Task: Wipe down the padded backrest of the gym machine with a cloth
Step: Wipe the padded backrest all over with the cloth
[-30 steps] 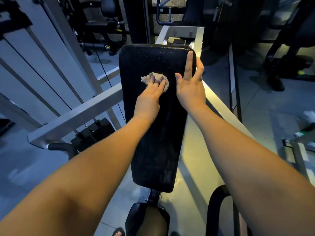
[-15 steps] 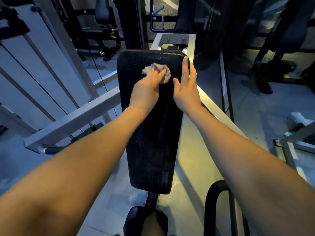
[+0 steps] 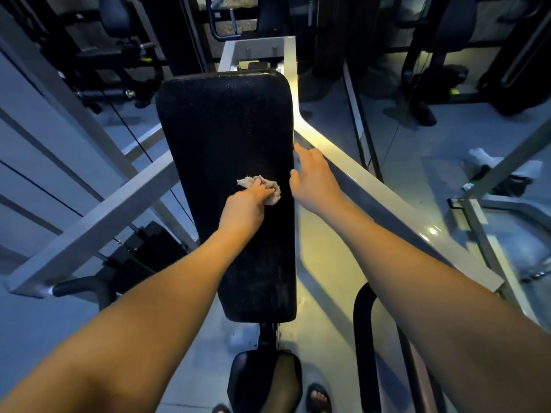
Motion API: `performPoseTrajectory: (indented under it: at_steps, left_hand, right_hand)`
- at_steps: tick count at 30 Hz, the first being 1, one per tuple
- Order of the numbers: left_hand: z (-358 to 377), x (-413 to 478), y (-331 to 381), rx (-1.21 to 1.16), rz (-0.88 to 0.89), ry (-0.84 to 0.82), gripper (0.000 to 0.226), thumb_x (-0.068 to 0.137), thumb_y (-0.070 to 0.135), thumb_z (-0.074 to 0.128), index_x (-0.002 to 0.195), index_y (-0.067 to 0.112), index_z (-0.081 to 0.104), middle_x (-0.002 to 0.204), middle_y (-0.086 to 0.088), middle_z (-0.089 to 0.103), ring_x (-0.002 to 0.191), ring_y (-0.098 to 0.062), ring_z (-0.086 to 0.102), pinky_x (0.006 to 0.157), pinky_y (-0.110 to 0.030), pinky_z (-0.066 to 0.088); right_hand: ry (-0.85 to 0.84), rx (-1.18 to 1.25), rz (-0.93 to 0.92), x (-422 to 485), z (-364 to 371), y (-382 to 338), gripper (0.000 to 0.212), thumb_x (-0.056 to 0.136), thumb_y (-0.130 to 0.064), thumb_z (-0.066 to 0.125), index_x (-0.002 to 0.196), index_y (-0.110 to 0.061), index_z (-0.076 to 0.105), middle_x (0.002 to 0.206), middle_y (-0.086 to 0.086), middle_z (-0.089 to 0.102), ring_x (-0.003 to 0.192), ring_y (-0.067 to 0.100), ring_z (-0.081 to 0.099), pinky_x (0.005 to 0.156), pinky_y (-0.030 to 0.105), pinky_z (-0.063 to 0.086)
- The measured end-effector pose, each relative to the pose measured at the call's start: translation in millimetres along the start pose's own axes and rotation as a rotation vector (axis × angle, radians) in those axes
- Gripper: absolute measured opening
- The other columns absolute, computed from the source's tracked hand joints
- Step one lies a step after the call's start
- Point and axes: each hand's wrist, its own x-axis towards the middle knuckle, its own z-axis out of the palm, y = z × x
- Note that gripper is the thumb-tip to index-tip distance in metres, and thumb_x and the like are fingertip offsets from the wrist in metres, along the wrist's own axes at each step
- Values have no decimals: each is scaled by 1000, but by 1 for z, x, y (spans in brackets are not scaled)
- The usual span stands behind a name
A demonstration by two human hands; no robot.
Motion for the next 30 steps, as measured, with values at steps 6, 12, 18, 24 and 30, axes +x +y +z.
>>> performPoseTrajectory:
  at_steps: [6,12,18,24,30]
  left_hand:
    - [-70,-15,13,-655,-97,354,27,96,14,60,117,28,68,102,11,70,85,7,64,72,-8,45]
    - [-92,-16,15,-963,-99,251,11,99,27,61,106,22,68,100,2,75,96,-18,72,91,-47,59]
    - [-102,-15,14,-903,-169,238,14,100,24,58,101,23,72,96,1,76,93,-20,72,89,-47,60]
    - [-120,-5,18,-611,-232,367,21,89,42,73,91,21,69,82,6,71,77,-11,68,65,-25,52]
    - [-134,2,21,-499,-181,374,13,96,30,64,103,20,66,92,11,63,88,-6,59,65,-16,40]
  right_hand:
    - [65,354,78,-10,-17,-27,31,96,-15,56,126,-23,53,114,1,57,96,13,57,85,31,51]
    - [-35,658,73,-13,-26,-53,20,99,-37,65,115,-25,61,102,-10,67,95,3,65,86,26,56]
    - [57,580,75,-12,-30,-55,2,101,-23,61,99,-24,61,94,-8,65,90,9,62,83,31,54]
    - [56,668,181,-9,-38,-60,12,100,-27,57,93,-17,58,85,-3,56,78,10,53,72,28,45]
    - [135,636,169,9,-52,-59,19,102,-25,54,108,-7,57,92,1,57,85,12,55,74,27,47]
